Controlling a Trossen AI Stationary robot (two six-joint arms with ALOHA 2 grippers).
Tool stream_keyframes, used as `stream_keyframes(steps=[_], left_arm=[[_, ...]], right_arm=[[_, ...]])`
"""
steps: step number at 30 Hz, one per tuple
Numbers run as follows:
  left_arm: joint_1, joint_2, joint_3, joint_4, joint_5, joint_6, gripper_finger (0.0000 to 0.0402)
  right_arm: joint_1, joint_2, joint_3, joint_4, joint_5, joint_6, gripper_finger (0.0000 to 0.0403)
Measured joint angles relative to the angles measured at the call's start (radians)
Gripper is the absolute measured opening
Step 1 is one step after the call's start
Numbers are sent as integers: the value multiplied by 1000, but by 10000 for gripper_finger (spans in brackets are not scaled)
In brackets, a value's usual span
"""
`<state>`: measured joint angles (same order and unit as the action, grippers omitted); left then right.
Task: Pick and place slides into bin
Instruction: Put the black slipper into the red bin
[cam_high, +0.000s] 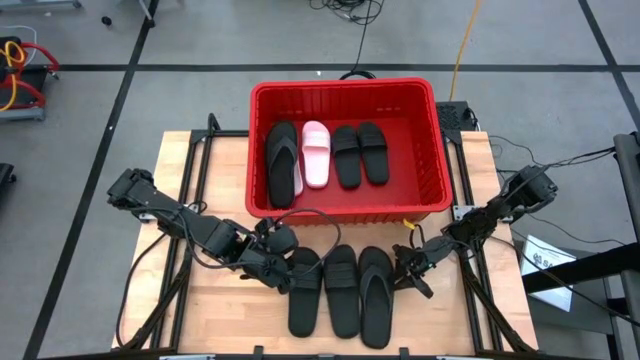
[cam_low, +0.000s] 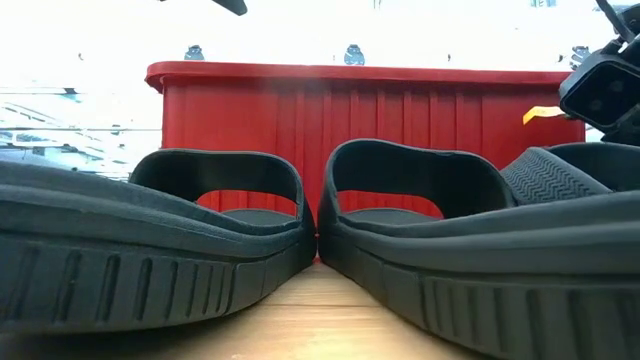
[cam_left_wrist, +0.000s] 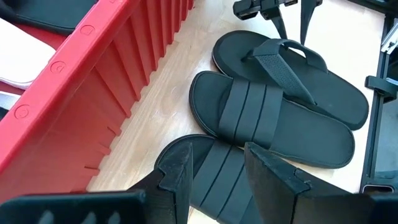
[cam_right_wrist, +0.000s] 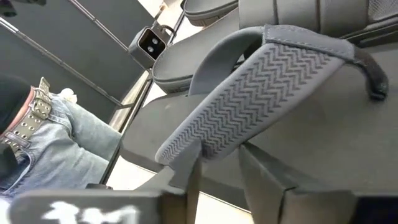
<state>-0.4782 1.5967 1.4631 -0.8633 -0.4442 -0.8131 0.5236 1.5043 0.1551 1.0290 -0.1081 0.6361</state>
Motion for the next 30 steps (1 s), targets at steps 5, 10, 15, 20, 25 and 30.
stream_keyframes(steps=[5, 10, 15, 20, 25, 30], left_arm=[[0, 0, 0, 0, 0, 1, 141], [0, 0, 0, 0, 0, 2, 141], [0, 0, 0, 0, 0, 2, 141], [0, 0, 0, 0, 0, 7, 141], [0, 0, 0, 0, 0, 7, 141], [0, 0, 0, 0, 18, 5, 141]], right_arm=[[0, 0, 0, 0, 0, -1, 17], [0, 0, 0, 0, 2, 7, 5], [0, 0, 0, 14, 4, -30, 12], [-7, 0, 0, 29, 7, -81, 39], [-22, 0, 0, 29, 7, -108, 81], [-25, 0, 0, 29, 7, -92, 135]])
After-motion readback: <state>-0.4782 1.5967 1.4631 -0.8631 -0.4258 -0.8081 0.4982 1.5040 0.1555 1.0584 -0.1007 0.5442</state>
